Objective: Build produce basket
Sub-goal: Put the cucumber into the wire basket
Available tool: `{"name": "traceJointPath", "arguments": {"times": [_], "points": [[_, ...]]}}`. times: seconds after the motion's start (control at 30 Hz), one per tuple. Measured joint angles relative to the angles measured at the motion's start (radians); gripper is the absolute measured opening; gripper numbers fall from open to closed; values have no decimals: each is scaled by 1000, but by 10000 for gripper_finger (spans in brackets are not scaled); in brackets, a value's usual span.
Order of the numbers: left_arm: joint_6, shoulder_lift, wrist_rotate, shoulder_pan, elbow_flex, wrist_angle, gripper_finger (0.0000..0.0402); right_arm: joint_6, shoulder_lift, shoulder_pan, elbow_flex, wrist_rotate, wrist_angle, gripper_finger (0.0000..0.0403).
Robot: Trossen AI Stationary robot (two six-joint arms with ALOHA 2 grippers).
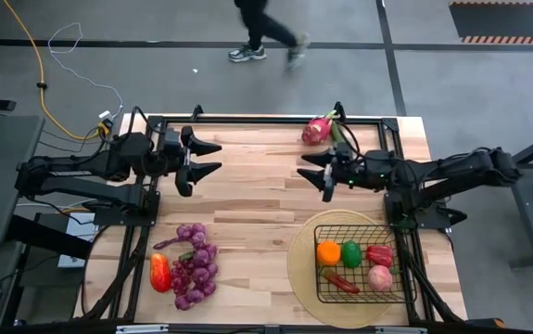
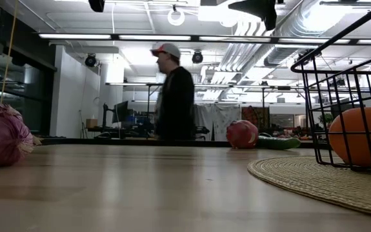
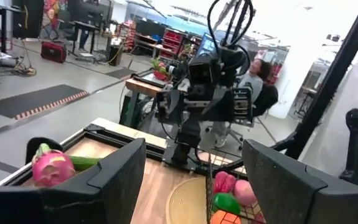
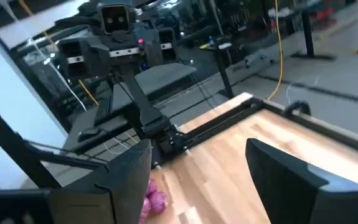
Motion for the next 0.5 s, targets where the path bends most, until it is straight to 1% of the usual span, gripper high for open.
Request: {"name": "traceJointPath", "arguments": {"times": [0.1, 0.2, 0.3, 0.37, 0.5], "points": [[41, 0, -33, 0, 0, -1, 257, -63, -39, -8, 0, -1, -30, 252], [79, 0, -99, 0, 0, -8, 257, -86, -88, -17, 0, 2, -94, 252], [122, 0, -182, 0, 0, -11, 257, -82, -130, -27, 0, 34, -162, 252], [131, 0, -216, 0, 0, -10, 257, -78, -148, -35, 0, 42, -175, 252], [91, 0, -235, 0, 0, -9, 257, -35, -161, -55, 0, 42, -175, 252]]}}
